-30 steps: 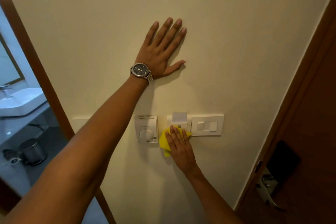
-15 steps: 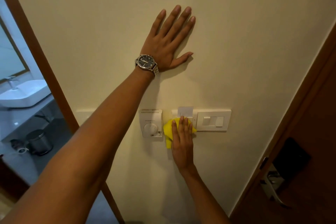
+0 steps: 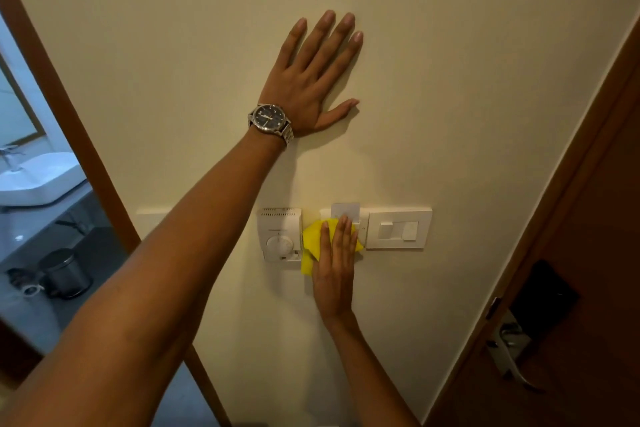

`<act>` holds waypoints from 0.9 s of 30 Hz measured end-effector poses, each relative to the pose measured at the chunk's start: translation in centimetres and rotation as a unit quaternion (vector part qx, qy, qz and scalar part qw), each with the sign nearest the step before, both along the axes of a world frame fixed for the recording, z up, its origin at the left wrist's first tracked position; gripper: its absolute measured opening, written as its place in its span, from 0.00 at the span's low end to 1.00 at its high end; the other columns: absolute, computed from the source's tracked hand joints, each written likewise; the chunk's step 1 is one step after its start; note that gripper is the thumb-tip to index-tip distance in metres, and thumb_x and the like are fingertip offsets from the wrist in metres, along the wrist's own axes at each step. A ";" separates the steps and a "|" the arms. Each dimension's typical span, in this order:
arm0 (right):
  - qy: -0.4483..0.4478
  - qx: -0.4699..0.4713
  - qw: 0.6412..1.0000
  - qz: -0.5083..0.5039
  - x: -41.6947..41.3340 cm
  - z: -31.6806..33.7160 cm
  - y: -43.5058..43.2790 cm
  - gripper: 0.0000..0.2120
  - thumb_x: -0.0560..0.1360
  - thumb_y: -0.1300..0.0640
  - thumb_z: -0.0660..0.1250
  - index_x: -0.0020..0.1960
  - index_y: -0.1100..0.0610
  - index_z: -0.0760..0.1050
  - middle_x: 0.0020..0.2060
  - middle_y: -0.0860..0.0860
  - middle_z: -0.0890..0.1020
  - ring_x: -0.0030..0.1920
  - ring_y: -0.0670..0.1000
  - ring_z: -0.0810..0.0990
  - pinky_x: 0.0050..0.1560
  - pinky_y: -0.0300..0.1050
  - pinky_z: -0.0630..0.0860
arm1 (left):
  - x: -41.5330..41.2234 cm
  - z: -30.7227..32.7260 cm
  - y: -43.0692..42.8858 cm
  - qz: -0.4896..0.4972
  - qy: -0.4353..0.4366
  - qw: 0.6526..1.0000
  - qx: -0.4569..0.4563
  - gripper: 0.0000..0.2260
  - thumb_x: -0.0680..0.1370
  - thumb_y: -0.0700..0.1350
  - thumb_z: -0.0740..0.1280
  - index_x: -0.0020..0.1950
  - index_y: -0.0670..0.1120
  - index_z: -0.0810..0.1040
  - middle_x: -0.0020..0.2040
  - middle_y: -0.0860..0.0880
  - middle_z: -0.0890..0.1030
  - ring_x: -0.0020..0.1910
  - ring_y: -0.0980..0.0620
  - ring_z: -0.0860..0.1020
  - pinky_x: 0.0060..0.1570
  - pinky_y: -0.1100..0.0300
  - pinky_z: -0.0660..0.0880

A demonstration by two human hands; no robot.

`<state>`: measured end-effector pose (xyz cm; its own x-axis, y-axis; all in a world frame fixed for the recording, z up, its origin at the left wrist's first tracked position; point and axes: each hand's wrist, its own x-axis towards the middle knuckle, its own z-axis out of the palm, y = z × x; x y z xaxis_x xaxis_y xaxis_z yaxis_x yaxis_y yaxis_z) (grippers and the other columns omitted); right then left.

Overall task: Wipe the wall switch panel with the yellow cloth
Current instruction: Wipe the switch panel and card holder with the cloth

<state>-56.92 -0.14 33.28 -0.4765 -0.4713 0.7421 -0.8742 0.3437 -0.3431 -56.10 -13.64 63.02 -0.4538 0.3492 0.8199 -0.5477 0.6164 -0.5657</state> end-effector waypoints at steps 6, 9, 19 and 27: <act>-0.008 0.051 0.998 0.025 -0.6 -4.5 3.0 0.34 0.70 0.64 0.78 0.73 0.64 0.70 0.74 0.66 0.63 0.79 0.63 0.55 0.65 0.66 0.75 | 0.2 -0.2 0.3 -0.006 -0.007 1.000 0.009 0.36 0.85 0.67 0.54 0.85 0.44 0.61 0.84 0.41 0.64 0.83 0.39 0.62 0.81 0.38 0.61; 0.022 0.008 0.999 0.046 -1.8 -3.9 3.5 0.25 0.78 0.65 0.66 0.74 0.65 0.68 0.78 0.62 0.58 0.81 0.60 0.48 0.65 0.67 0.75 | 0.0 -0.2 0.1 -0.006 -0.001 1.000 0.005 0.36 0.85 0.67 0.54 0.85 0.44 0.61 0.84 0.41 0.64 0.83 0.39 0.62 0.81 0.38 0.59; 0.021 0.005 0.999 0.034 -3.4 -2.4 3.9 0.19 0.85 0.60 0.54 0.74 0.65 0.67 0.75 0.66 0.64 0.76 0.65 0.63 0.66 0.65 0.74 | -0.1 -0.4 -0.1 -0.009 -0.001 1.000 0.007 0.36 0.85 0.67 0.55 0.86 0.44 0.59 0.84 0.41 0.62 0.84 0.39 0.60 0.82 0.38 0.57; -0.031 -0.017 0.998 0.060 -4.1 -0.9 3.1 0.24 0.86 0.58 0.54 0.80 0.60 0.54 0.79 0.64 0.56 0.80 0.62 0.54 0.71 0.60 0.72 | -0.2 -0.3 -0.4 -0.010 0.001 1.000 -0.003 0.36 0.85 0.67 0.55 0.86 0.44 0.59 0.84 0.41 0.62 0.84 0.39 0.61 0.82 0.38 0.58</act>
